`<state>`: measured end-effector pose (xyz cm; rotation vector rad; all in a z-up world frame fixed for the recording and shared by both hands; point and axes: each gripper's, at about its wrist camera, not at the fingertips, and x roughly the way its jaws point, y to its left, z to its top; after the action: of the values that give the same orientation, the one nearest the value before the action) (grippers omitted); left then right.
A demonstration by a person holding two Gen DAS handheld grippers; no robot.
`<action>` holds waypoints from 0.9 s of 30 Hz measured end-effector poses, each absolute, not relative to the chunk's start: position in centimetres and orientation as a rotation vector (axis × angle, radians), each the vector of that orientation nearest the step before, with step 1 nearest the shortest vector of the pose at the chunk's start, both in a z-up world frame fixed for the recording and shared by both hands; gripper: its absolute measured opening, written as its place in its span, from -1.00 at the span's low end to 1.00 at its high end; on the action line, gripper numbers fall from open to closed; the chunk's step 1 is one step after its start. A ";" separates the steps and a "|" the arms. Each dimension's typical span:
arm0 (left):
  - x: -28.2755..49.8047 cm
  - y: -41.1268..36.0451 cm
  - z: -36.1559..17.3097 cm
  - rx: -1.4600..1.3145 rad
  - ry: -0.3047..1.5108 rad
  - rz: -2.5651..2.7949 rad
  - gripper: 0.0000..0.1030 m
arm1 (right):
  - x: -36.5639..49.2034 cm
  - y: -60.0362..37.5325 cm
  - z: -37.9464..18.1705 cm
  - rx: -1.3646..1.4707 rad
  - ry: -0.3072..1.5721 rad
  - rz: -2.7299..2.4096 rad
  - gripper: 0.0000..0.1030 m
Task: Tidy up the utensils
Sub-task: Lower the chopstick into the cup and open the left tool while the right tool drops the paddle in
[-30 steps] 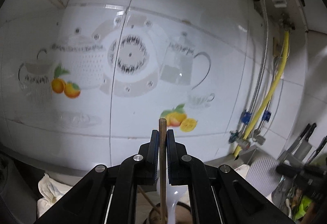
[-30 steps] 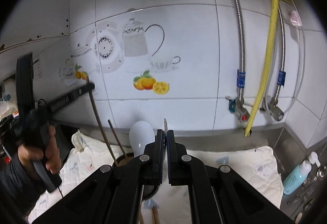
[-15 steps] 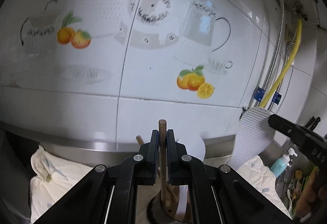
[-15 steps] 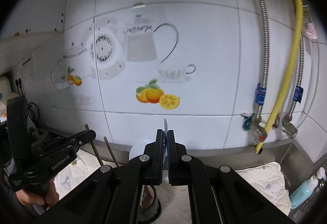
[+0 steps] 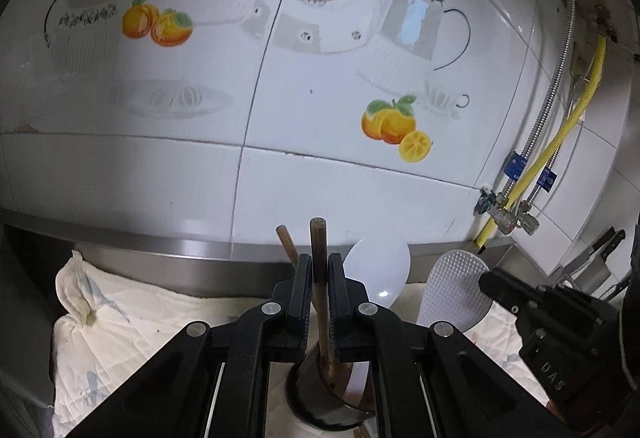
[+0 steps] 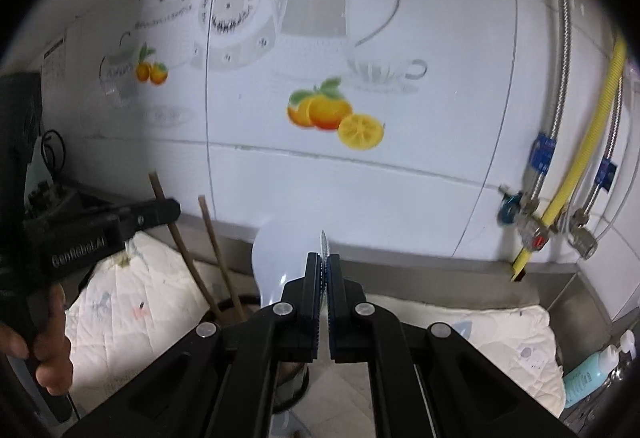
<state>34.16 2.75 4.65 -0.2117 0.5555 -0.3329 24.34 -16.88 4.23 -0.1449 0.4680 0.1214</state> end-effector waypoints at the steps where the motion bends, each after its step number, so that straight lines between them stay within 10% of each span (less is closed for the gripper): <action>1: 34.2 2.8 4.6 -0.214 0.559 -0.332 -0.83 | 24.3 -16.9 4.1 -0.144 0.478 0.125 -0.90; 9: 33.8 3.3 4.8 -0.236 0.579 -0.329 -0.75 | 24.2 -17.8 3.5 -0.087 0.539 0.157 -0.89; 13: 33.5 3.3 5.2 -0.238 0.560 -0.309 -0.02 | 23.7 -18.5 4.3 -0.056 0.535 0.168 -0.89; 27: 29.8 3.8 5.8 -0.208 0.582 -0.296 -0.02 | 19.0 -22.0 4.3 0.006 0.596 0.206 -0.89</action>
<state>29.79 3.75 5.79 -0.2079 0.5818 -0.2959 19.04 -21.95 4.28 0.0064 0.5964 0.2055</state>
